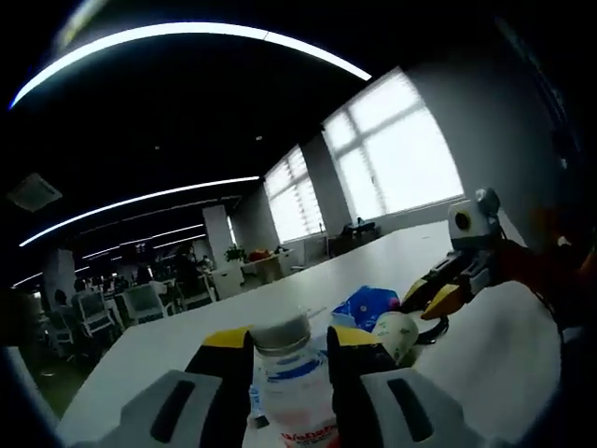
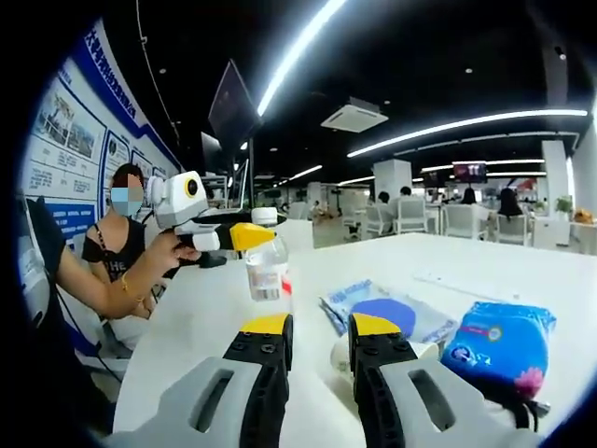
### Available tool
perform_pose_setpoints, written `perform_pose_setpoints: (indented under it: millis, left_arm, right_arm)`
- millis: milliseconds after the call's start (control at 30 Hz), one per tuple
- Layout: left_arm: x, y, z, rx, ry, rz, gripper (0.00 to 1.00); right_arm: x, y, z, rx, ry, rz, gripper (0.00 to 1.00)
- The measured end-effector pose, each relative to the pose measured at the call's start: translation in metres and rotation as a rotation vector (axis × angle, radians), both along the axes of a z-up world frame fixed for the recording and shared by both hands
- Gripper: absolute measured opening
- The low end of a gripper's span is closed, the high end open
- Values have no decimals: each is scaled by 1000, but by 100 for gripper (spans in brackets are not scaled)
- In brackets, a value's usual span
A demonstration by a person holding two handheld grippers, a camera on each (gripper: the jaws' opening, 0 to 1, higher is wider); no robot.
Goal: Arrange the tabletop items into an orderly group along one side of the table until the central work area is clear of visible clutter.
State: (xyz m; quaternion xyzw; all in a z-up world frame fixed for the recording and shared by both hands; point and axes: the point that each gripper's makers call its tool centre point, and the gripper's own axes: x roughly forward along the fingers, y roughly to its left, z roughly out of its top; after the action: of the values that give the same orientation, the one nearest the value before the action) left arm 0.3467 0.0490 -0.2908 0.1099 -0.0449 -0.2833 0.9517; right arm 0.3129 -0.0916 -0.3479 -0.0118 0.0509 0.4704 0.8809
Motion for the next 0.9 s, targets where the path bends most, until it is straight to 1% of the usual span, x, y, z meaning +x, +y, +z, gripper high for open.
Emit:
perform_pose_setpoints:
  millis: [133, 300, 400, 433, 467, 500, 567, 667, 800, 900]
  left_arm:
    - [1, 3, 2, -82, 19, 16, 26]
    - [2, 3, 3, -100, 19, 31, 26]
    - [1, 1, 3, -102, 15, 24, 26]
    - [1, 1, 3, -105, 24, 21, 25]
    - [0, 2, 3, -119, 39, 27, 24]
    - [0, 4, 3, -156, 51, 32, 24]
    - [1, 5, 3, -191, 52, 26, 23]
    - [0, 4, 4, -199, 49, 35, 22]
    - [-1, 4, 4, -219, 54, 43, 22]
    - [-2, 4, 4, -221, 37, 46, 22]
  right_arm:
    - [-1, 2, -1, -4, 0, 5, 22]
    - [-2, 3, -1, -11, -5, 8, 22]
    - [-3, 3, -2, -18, -8, 9, 22]
    - [-3, 4, -2, -18, -8, 9, 22]
    - [-3, 4, -3, -21, -7, 10, 22]
    - [-3, 5, -3, -24, -7, 11, 22]
    - [-5, 6, -4, -30, -9, 17, 22]
    - [-7, 9, -4, -37, -16, 28, 22]
    - [-8, 9, -5, -32, -8, 28, 22]
    - [-8, 8, -4, -30, -10, 25, 22]
